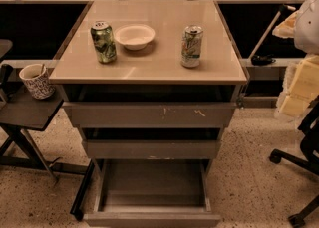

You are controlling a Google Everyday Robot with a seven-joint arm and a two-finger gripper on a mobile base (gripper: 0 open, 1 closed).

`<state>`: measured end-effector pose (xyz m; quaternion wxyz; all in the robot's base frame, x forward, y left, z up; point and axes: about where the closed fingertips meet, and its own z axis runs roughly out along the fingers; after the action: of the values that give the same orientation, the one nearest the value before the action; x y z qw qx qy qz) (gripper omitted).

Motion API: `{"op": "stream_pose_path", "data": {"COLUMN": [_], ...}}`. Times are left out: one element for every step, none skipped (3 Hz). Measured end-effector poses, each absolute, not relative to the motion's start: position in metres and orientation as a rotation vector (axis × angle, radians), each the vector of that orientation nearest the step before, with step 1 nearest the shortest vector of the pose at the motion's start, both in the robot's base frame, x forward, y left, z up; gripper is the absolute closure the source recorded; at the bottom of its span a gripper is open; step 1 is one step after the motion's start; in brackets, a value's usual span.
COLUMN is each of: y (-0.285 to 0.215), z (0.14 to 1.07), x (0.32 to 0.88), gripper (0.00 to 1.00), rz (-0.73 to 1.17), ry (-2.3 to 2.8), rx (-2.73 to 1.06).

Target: Place green can into bottom drawer

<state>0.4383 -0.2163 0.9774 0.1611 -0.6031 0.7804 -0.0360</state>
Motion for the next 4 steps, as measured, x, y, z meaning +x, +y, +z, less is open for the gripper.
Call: {"op": "stream_pose_path", "data": {"y": [-0.215, -0.212, -0.185, -0.150], "z": [0.980, 0.978, 0.952, 0.922], "x": [0.441, 0.470, 0.538, 0.604], "gripper": [0.00, 0.00, 0.00, 0.00], "rz": [-0.099, -0.043, 0.106, 0.238], "ry": [2.218, 2.213, 2.161, 2.066], "rx": [-1.727, -1.770, -1.897, -1.960]}}
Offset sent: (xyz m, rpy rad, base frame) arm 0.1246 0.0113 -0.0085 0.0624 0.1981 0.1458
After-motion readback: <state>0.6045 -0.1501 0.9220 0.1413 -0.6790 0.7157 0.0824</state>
